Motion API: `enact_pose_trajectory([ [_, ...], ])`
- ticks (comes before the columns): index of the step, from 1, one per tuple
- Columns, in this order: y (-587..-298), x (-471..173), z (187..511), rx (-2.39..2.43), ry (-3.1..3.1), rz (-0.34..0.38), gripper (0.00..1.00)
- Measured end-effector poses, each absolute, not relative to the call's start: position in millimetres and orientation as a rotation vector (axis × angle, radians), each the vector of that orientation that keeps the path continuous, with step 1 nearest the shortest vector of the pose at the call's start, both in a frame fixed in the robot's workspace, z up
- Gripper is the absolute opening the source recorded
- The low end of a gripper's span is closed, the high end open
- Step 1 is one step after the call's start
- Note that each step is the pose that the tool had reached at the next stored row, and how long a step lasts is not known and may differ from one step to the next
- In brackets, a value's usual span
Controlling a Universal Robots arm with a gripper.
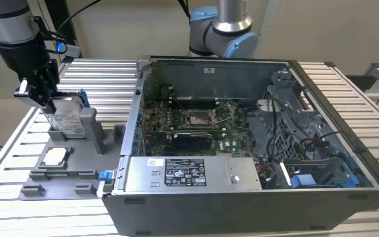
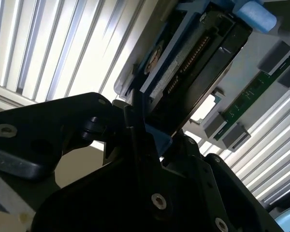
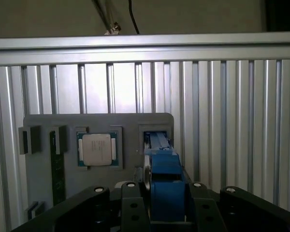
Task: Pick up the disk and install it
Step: 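Pick up the disk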
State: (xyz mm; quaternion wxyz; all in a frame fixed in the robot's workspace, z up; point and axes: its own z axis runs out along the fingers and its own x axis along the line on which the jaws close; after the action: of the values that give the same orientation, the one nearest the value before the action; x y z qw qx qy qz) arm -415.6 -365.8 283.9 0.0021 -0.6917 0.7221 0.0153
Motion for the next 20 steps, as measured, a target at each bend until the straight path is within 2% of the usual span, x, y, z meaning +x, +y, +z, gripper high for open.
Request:
enact_pose_trajectory([
  [20, -365.8, -415.6, 283.7, -2.164, 2.260, 0.060, 0.00],
])
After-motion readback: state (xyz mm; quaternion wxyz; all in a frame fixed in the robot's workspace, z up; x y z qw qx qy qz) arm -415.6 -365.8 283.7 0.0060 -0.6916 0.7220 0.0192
